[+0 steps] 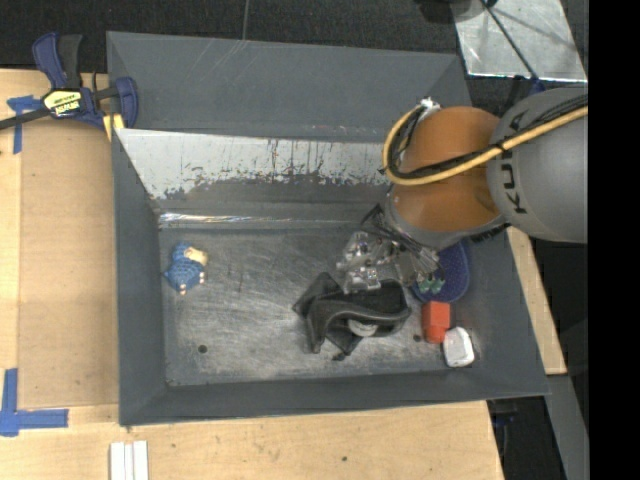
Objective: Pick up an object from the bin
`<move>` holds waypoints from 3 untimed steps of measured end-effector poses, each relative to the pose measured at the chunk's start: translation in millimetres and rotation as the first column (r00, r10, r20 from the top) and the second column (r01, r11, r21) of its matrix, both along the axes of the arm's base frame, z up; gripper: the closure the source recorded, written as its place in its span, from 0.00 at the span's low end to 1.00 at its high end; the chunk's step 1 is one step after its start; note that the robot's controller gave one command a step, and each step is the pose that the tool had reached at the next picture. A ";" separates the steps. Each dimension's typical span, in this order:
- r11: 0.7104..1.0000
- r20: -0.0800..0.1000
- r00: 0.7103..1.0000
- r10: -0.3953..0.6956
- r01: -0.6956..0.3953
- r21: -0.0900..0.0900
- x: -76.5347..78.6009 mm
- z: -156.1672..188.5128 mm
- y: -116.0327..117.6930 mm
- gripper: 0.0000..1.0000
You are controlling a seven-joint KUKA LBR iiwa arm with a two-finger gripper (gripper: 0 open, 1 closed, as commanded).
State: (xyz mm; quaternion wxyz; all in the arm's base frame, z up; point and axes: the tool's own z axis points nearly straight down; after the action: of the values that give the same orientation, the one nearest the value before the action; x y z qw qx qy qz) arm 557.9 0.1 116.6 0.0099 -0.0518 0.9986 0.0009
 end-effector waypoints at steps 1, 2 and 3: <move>1.000 0.005 1.000 0.000 0.000 -0.001 -0.4 -3.8 -0.8 0.00; 0.986 0.007 0.986 0.164 -0.164 -0.010 -25.8 13.9 2.2 0.00; 0.978 -0.008 0.978 0.209 -0.209 -0.007 17.3 63.2 -38.2 0.00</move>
Offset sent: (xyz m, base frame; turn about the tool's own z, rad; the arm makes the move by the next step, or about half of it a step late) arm 0.0000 0.0000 0.0000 0.0000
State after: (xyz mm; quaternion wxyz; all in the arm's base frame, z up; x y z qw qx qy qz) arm 575.2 -38.1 179.8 0.0060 -0.1565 0.9877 -0.0019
